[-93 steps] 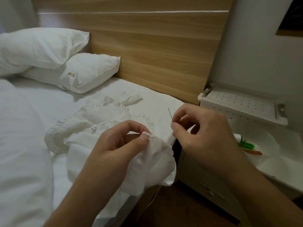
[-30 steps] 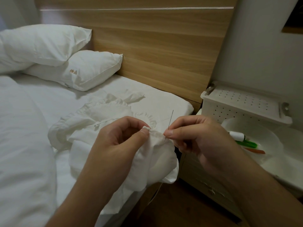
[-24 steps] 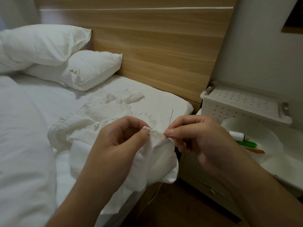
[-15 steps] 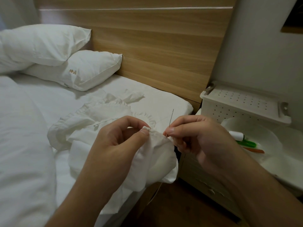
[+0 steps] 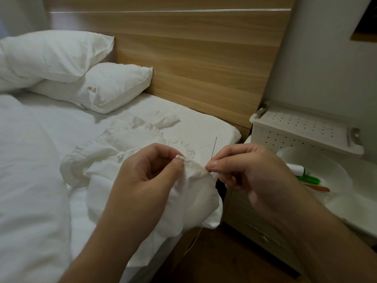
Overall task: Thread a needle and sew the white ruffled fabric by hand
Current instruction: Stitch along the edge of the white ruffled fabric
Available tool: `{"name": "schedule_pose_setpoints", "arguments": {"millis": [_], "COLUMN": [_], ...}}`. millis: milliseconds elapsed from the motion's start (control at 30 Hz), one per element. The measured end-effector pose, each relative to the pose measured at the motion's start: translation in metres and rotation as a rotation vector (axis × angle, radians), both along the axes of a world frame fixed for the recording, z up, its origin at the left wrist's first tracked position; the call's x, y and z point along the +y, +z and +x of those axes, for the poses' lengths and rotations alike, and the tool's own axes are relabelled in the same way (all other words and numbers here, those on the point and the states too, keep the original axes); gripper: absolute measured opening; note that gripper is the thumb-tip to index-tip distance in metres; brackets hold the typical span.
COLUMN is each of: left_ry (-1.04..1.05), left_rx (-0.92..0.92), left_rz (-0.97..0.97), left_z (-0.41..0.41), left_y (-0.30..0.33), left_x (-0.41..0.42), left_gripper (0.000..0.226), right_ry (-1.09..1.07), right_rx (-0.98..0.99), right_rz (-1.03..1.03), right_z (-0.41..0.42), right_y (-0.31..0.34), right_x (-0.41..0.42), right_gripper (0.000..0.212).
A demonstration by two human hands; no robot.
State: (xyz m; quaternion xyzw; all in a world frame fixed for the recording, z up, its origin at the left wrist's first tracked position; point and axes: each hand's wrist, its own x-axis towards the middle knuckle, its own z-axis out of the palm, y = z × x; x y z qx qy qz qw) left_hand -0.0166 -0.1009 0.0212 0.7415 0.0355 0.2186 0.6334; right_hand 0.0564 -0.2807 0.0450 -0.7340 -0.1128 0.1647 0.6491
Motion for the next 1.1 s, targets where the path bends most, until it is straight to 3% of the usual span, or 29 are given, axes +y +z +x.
{"name": "schedule_pose_setpoints", "arguments": {"millis": [567,833,933,1100], "left_ry": [0.13,0.018,-0.004,0.044], "left_rx": [-0.035,-0.087,-0.08,-0.083], "left_rz": [0.079,0.174,0.269,0.273], "left_z": [0.001,-0.001,-0.001,-0.001], "left_y": [-0.003,-0.001,-0.003,-0.003], "left_x": [-0.001,0.0,-0.001,-0.001], "left_gripper": [0.01,0.042,0.041,0.039], "right_ry": [0.154,0.242,0.251,0.243], "right_rx": [-0.03,-0.036,-0.031,-0.013], "right_rz": [-0.112,-0.166,-0.141,-0.071], "right_z": [-0.002,-0.004,-0.005,-0.005], "right_y": [0.008,0.016,0.016,0.015], "right_x": [-0.002,-0.005,-0.006,-0.01], "right_gripper": [0.017,0.014,0.01,0.009]}}
